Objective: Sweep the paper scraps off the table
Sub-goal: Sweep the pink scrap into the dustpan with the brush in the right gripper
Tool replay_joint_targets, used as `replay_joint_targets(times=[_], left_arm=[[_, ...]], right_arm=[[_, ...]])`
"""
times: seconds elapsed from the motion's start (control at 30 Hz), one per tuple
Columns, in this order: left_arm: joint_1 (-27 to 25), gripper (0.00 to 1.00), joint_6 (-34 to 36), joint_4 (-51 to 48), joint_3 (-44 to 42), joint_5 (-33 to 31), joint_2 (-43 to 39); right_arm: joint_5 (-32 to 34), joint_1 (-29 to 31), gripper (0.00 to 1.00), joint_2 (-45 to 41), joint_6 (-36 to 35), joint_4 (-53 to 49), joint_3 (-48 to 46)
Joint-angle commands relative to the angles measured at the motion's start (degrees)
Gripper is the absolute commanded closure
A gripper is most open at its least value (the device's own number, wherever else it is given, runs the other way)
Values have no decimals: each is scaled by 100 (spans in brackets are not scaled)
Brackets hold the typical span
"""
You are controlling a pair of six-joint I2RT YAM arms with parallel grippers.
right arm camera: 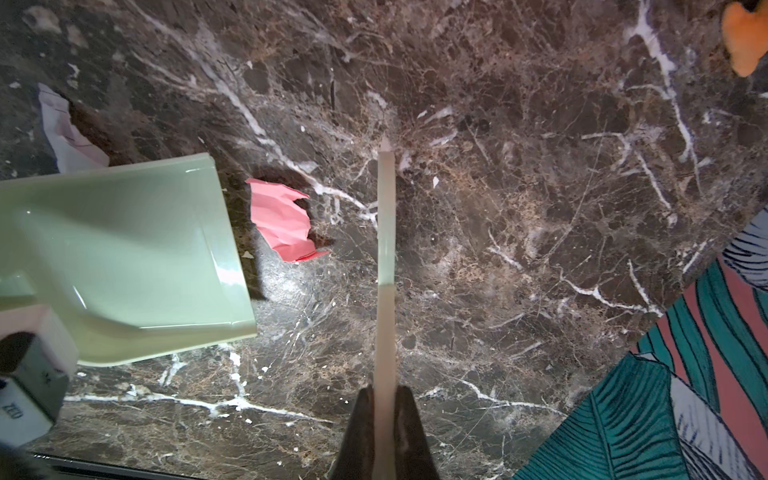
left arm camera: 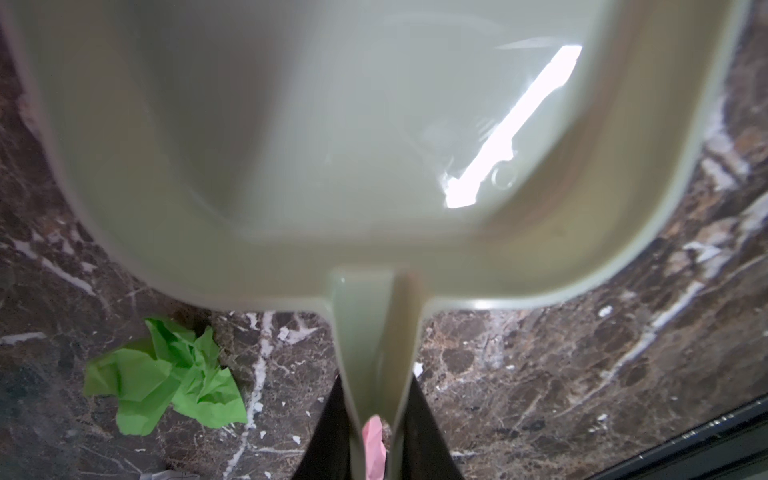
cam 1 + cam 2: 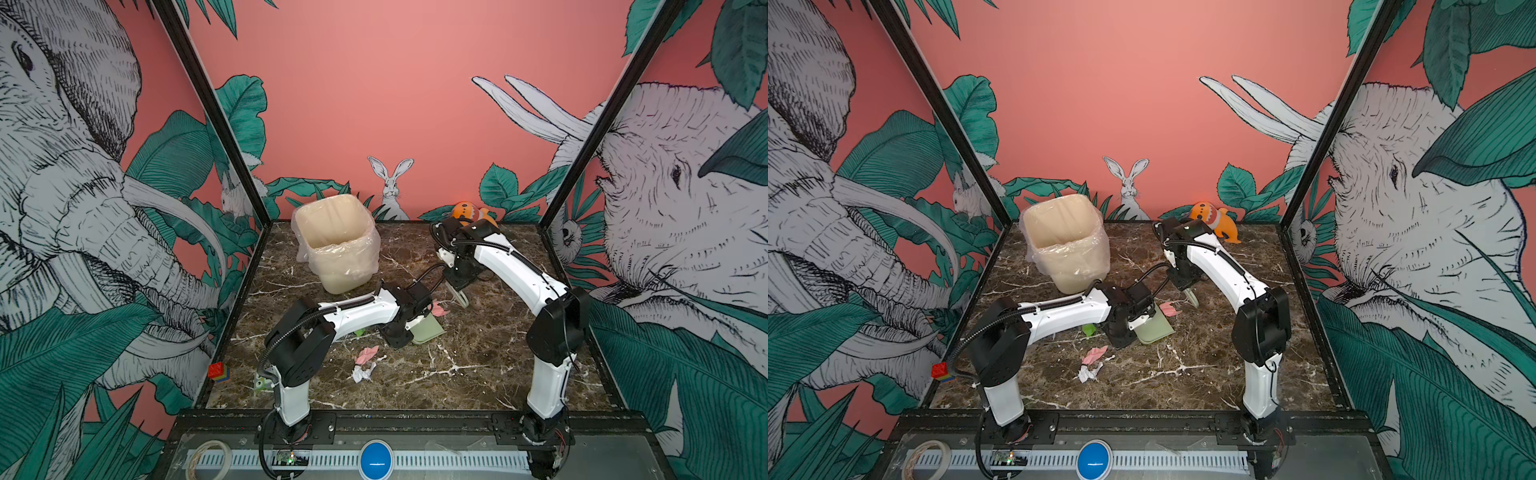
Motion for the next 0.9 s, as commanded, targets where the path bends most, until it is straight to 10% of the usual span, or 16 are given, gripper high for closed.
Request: replay_joint_targets(times=[0.0,0.87], left_arm=[[81,85,145,-203,84,150,0],[329,85,392,-278,365,146,447]], right_arm=[[-208,-2,100,97,92,-172,165],[-970,126,100,340,121,-269,303]])
